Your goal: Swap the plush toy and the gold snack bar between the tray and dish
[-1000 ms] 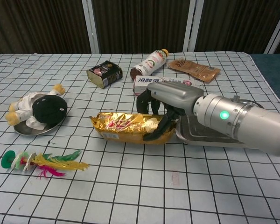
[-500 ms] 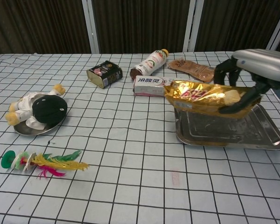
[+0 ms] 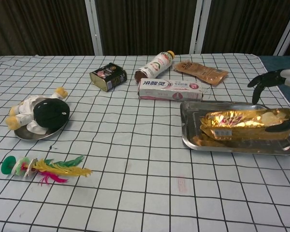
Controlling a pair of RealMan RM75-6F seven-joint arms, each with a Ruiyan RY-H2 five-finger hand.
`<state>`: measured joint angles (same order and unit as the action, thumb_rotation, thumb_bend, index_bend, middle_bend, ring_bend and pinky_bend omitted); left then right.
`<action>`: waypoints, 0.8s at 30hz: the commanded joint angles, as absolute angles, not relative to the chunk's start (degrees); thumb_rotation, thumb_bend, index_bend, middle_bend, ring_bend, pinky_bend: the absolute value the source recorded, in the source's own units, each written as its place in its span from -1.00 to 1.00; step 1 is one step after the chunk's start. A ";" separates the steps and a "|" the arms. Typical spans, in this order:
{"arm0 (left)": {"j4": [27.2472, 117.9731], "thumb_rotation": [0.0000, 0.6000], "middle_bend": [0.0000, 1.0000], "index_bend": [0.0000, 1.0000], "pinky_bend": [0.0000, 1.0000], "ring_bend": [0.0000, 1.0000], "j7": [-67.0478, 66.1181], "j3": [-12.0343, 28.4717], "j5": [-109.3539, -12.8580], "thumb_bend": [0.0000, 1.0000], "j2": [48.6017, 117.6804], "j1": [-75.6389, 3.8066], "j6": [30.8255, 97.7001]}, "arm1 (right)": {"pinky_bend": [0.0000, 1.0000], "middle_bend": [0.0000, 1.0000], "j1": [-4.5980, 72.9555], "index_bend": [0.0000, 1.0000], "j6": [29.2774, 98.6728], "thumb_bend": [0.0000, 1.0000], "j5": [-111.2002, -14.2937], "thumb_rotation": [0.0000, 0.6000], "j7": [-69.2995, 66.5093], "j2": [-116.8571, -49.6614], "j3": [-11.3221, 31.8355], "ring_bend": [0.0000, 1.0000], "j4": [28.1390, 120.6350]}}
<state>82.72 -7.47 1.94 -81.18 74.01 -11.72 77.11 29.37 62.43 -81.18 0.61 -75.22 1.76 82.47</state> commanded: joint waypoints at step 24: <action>85.49 1.00 -0.62 -0.57 -0.81 -0.80 -5.22 2.57 -82.97 -0.07 71.84 -10.26 80.75 | -1.00 -1.00 8.15 -1.00 91.30 -0.83 -73.54 1.00 10.17 -72.79 5.01 -1.00 89.57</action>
<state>85.46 -5.24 2.55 -82.98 71.87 -10.28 80.73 8.74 91.46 -74.07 10.13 -72.32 4.36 90.02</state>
